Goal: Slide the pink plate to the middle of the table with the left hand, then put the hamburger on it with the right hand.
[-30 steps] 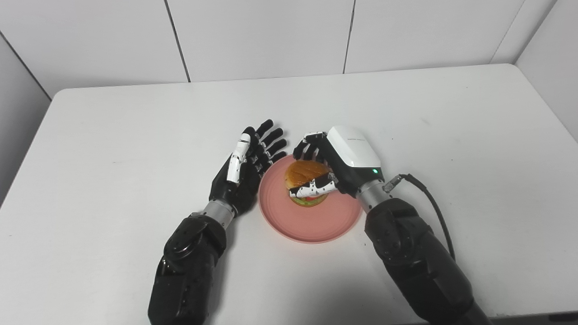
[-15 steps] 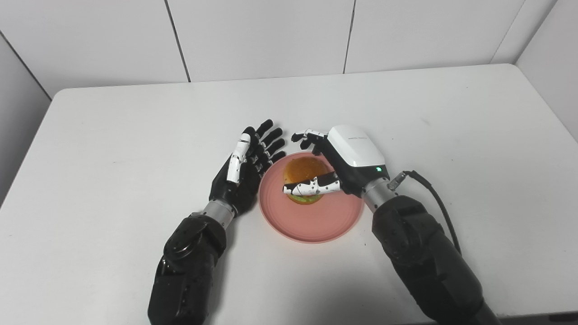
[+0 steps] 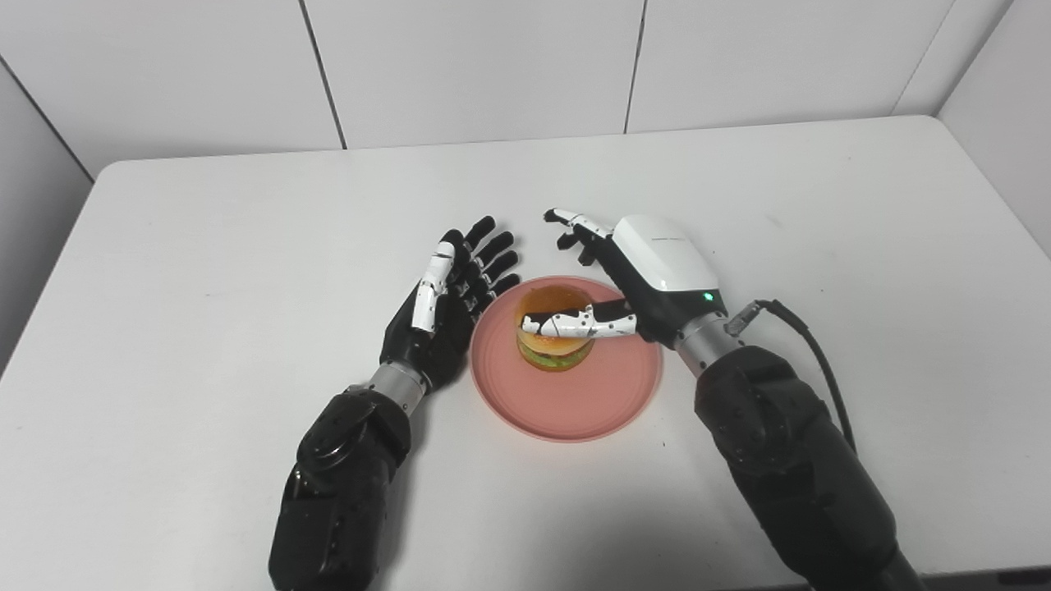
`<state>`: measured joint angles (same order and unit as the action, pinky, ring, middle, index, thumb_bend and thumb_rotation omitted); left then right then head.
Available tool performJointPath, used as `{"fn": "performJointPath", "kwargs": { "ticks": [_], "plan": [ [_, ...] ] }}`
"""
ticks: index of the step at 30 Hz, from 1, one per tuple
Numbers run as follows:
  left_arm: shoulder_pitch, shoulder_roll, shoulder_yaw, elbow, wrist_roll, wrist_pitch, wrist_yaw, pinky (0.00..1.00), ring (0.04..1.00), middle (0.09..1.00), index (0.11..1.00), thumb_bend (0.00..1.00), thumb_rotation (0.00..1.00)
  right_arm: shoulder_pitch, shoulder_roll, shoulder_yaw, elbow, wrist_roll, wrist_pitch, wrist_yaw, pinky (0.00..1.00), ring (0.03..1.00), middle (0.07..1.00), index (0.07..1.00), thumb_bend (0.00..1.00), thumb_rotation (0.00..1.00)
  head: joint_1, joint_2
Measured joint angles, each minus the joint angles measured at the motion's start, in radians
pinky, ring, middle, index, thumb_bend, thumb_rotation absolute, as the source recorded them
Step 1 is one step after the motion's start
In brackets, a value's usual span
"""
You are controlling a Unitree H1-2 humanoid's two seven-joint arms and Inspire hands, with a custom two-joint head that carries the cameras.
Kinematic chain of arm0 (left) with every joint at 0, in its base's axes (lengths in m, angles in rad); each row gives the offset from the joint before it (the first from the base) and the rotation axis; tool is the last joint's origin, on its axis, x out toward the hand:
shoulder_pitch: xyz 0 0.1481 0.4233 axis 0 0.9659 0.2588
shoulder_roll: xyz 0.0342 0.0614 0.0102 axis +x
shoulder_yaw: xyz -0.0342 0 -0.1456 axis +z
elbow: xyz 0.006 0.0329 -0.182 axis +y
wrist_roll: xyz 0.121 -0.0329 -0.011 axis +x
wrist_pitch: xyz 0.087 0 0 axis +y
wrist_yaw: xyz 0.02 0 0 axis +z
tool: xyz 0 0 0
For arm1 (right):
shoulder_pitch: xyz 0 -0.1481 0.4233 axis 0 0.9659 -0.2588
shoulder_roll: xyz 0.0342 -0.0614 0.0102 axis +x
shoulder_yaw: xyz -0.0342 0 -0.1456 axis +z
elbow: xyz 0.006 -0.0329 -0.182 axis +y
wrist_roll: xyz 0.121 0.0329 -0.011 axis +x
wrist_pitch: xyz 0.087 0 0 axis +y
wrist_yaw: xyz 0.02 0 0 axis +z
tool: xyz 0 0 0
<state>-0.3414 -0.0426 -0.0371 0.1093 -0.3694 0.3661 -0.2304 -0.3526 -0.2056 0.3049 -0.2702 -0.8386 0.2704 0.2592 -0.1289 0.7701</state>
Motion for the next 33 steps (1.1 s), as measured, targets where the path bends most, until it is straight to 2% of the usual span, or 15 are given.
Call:
{"fn": "performJointPath", "kwargs": {
  "ticks": [1,5,9,11,15,19,24,27,33],
  "plan": [
    [-0.002,0.000,0.004,0.004,0.000,-0.002,-0.003,0.93,0.935,0.938,0.935,0.41,1.00,0.008,0.003,-0.014,0.000,0.014,-0.009,-0.022,0.61,0.752,0.839,0.909,0.99,0.82,0.000,0.000],
    [-0.003,0.004,0.016,0.004,0.003,-0.020,-0.003,0.95,0.937,0.949,0.953,0.41,1.00,0.061,0.029,-0.077,0.000,0.083,-0.038,-0.112,0.68,0.853,0.941,0.975,0.91,0.97,0.008,-0.012],
    [0.002,0.023,0.033,0.004,0.029,-0.053,0.002,0.97,0.961,0.970,0.972,0.42,1.00,0.095,0.050,-0.133,0.002,0.155,-0.045,-0.177,0.81,0.924,0.977,0.999,0.81,1.00,0.021,-0.025],
    [0.010,0.031,0.040,-0.006,0.051,-0.072,0.018,0.98,0.969,0.977,0.978,0.42,1.00,0.105,0.064,-0.153,0.006,0.190,-0.058,-0.211,0.83,0.935,0.983,1.000,0.79,1.00,0.026,-0.028],
    [0.043,0.046,0.042,-0.028,0.099,-0.129,0.028,1.00,0.999,1.000,1.000,0.44,1.00,0.141,0.084,-0.163,0.008,0.233,-0.100,-0.269,0.87,0.970,1.000,0.998,0.75,1.00,0.037,-0.032],
    [0.081,0.065,0.036,-0.051,0.159,-0.195,0.037,1.00,1.000,1.000,1.000,0.45,1.00,0.196,0.119,-0.179,0.025,0.265,-0.105,-0.319,0.88,0.970,0.998,0.995,0.76,1.00,0.061,-0.032],
    [0.108,0.069,0.027,-0.053,0.212,-0.263,0.047,1.00,1.000,1.000,1.000,0.50,1.00,0.227,0.128,-0.191,0.059,0.300,-0.134,-0.358,0.90,0.969,0.995,0.999,0.72,1.00,0.075,-0.028],
    [0.131,0.066,0.020,-0.062,0.229,-0.295,0.057,1.00,1.000,1.000,1.000,0.49,1.00,0.231,0.129,-0.192,0.079,0.322,-0.169,-0.371,0.92,0.973,0.994,0.999,0.66,1.00,0.080,-0.026],
    [0.173,0.070,0.002,-0.075,0.263,-0.355,0.061,1.00,1.000,1.000,1.000,0.43,1.00,0.246,0.148,-0.201,0.128,0.396,-0.242,-0.402,0.99,0.998,1.000,1.000,0.67,1.00,0.086,-0.020]
  ]
}}
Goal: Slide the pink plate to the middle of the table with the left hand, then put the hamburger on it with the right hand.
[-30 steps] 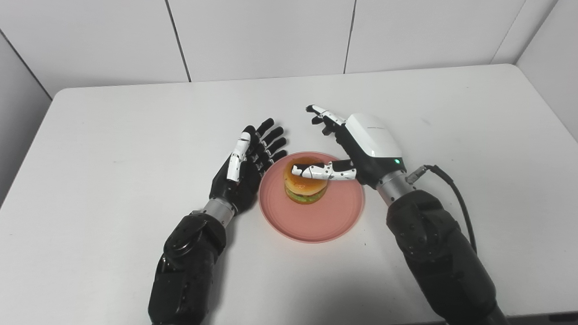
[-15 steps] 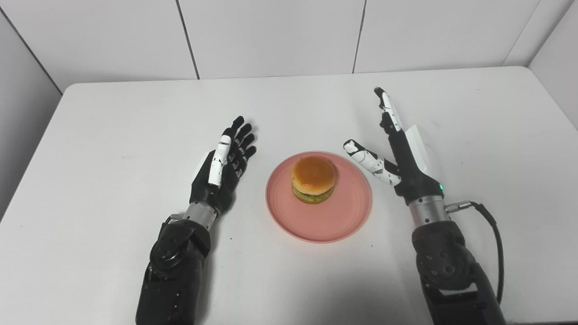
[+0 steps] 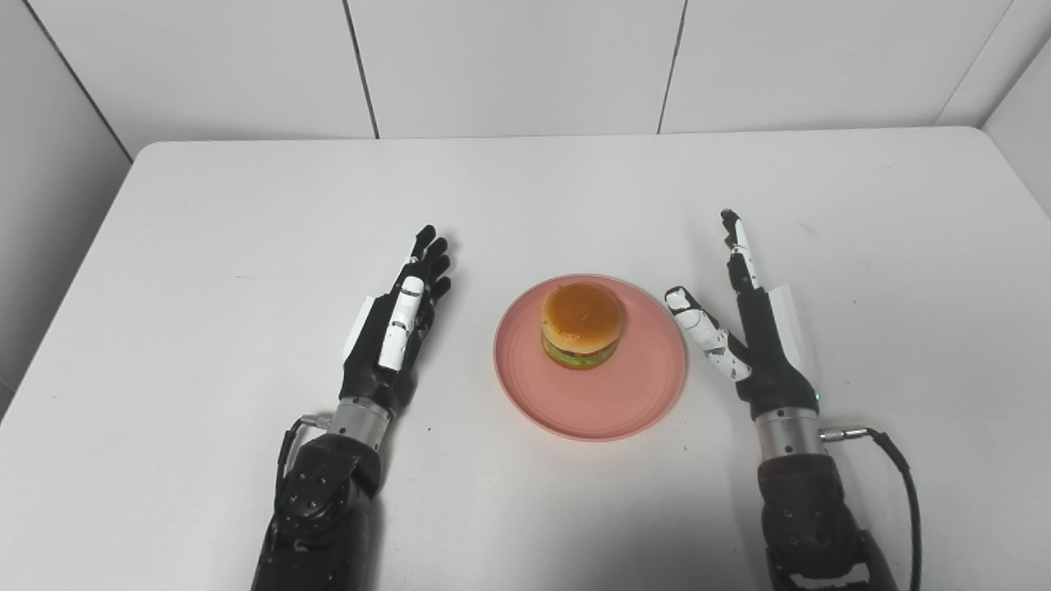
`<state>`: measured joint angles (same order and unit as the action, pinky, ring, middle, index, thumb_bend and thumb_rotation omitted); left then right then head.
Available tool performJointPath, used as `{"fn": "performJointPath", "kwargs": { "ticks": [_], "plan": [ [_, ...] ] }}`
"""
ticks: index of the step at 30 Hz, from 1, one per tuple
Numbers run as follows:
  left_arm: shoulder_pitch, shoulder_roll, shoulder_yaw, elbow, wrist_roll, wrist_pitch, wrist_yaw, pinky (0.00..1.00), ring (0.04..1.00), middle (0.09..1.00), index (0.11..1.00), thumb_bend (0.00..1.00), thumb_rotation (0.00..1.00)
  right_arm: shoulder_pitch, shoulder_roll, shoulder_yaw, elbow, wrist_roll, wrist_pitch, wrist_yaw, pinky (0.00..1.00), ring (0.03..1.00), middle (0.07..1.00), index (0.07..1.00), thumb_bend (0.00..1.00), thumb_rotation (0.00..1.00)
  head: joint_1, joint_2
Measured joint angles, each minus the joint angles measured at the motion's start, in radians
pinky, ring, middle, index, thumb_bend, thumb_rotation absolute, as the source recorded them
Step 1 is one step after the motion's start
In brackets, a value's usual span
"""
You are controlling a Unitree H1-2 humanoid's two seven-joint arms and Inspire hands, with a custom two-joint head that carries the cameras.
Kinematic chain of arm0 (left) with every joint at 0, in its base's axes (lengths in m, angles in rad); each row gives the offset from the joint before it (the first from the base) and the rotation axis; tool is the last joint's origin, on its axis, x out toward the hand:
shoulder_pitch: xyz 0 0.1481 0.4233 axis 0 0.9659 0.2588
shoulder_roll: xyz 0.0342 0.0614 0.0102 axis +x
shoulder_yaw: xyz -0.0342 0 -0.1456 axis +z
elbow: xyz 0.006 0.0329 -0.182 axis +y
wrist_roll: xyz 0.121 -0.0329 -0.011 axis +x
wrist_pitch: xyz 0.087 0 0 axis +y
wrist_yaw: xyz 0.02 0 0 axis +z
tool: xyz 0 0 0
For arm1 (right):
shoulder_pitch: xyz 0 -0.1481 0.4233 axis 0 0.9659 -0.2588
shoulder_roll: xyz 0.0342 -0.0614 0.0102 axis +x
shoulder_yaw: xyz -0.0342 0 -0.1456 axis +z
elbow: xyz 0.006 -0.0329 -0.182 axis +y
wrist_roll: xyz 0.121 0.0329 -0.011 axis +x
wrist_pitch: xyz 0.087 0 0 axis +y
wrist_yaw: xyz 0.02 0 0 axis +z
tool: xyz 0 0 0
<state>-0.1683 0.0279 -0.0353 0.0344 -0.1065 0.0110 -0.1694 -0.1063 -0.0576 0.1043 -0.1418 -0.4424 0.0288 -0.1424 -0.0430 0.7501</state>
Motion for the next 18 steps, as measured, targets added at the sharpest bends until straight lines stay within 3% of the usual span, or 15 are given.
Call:
{"fn": "performJointPath", "kwargs": {
  "ticks": [6,10,16,18],
  "plan": [
    [0.020,0.013,-0.021,-0.012,0.038,-0.030,0.000,1.00,1.000,1.000,1.000,0.39,1.00,0.012,0.024,-0.011,0.051,0.081,-0.022,0.000,1.00,1.000,1.000,0.997,0.49,1.00,-0.038,0.002],
    [0.030,0.025,-0.036,-0.012,0.051,-0.050,-0.001,1.00,1.000,1.000,1.000,0.38,1.00,0.014,0.027,-0.017,0.073,0.132,-0.024,0.005,0.99,0.998,0.994,0.988,0.43,1.00,-0.043,0.003],
    [0.039,0.030,-0.054,-0.020,0.073,-0.059,-0.002,1.00,1.000,1.000,1.000,0.40,1.00,0.013,0.016,-0.019,0.080,0.209,-0.024,0.057,0.96,0.982,0.977,0.962,0.22,1.00,-0.044,0.008],
    [0.045,0.030,-0.056,-0.024,0.084,-0.062,-0.001,1.00,1.000,1.000,1.000,0.40,1.00,0.005,0.006,-0.024,0.084,0.253,-0.028,0.084,0.95,0.972,0.966,0.947,0.19,1.00,-0.043,0.011]
  ]
}}
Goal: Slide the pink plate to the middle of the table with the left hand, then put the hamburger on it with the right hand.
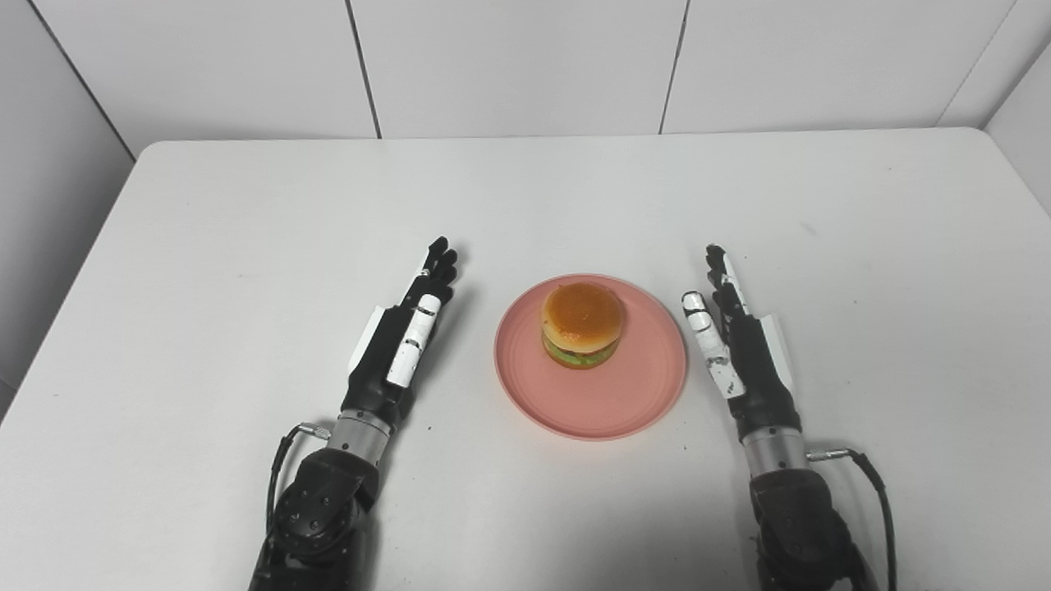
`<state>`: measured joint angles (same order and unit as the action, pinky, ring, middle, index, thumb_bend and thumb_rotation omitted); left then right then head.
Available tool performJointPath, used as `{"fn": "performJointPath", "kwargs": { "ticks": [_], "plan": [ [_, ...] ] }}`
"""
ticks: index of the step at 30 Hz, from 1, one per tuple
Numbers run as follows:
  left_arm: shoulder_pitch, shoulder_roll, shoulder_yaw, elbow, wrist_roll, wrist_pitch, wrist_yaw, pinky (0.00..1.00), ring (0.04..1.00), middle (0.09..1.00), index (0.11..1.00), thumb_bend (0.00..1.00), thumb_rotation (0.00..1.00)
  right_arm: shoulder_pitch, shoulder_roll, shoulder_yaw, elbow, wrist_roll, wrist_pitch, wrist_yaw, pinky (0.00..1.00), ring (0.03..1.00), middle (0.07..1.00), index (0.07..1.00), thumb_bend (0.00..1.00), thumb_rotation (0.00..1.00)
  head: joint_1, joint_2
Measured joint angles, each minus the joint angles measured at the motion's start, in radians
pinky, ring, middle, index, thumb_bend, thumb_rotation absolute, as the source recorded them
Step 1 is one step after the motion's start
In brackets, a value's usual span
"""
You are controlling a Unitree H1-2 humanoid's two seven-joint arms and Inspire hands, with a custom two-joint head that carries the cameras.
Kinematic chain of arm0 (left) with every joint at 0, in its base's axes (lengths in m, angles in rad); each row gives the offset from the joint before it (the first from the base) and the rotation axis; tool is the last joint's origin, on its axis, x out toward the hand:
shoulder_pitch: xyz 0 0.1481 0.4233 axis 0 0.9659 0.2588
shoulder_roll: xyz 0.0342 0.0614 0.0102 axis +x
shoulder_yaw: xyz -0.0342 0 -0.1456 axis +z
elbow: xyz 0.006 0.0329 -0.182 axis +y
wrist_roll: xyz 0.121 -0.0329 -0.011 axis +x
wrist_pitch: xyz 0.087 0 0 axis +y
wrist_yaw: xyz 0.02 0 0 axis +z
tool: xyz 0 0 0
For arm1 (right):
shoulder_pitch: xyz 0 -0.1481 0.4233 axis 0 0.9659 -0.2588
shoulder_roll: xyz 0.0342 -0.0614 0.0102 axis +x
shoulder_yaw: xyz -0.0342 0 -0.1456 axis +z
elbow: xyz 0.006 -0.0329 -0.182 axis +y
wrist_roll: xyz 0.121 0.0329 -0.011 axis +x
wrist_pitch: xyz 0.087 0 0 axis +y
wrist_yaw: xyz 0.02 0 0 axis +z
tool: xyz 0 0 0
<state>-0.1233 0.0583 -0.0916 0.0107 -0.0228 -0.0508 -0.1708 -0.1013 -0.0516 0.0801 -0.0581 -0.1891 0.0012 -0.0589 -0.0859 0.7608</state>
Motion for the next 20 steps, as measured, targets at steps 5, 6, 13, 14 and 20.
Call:
{"fn": "performJointPath", "kwargs": {
  "ticks": [5,6,13,14,20],
  "plan": [
    [0.017,-0.002,0.000,-0.009,0.002,-0.006,-0.005,1.00,1.000,1.000,1.000,0.40,1.00,-0.020,-0.047,-0.005,0.010,0.071,-0.001,0.070,0.96,0.970,0.965,0.937,0.14,1.00,0.000,0.006],
    [0.019,-0.002,0.000,-0.010,0.002,-0.008,-0.005,1.00,1.000,1.000,1.000,0.40,1.00,-0.020,-0.048,-0.006,0.010,0.079,-0.001,0.076,0.96,0.971,0.965,0.936,0.13,1.00,0.000,0.006],
    [0.025,-0.005,0.000,-0.017,-0.017,-0.010,-0.006,1.00,1.000,1.000,1.000,0.39,1.00,-0.024,-0.063,-0.010,-0.001,0.104,0.025,0.114,0.95,0.957,0.949,0.917,0.10,1.00,0.000,0.012],
    [0.026,-0.005,0.000,-0.018,-0.019,-0.010,-0.006,1.00,1.000,1.000,1.000,0.39,1.00,-0.025,-0.065,-0.011,-0.002,0.109,0.028,0.117,0.95,0.958,0.949,0.917,0.10,1.00,0.003,0.012],
    [0.029,-0.006,-0.001,-0.020,-0.019,-0.010,-0.005,1.00,1.000,1.000,1.000,0.39,1.00,-0.025,-0.067,-0.010,-0.022,0.120,0.060,0.131,0.95,0.950,0.941,0.913,0.08,1.00,0.003,0.012]
  ]
}}
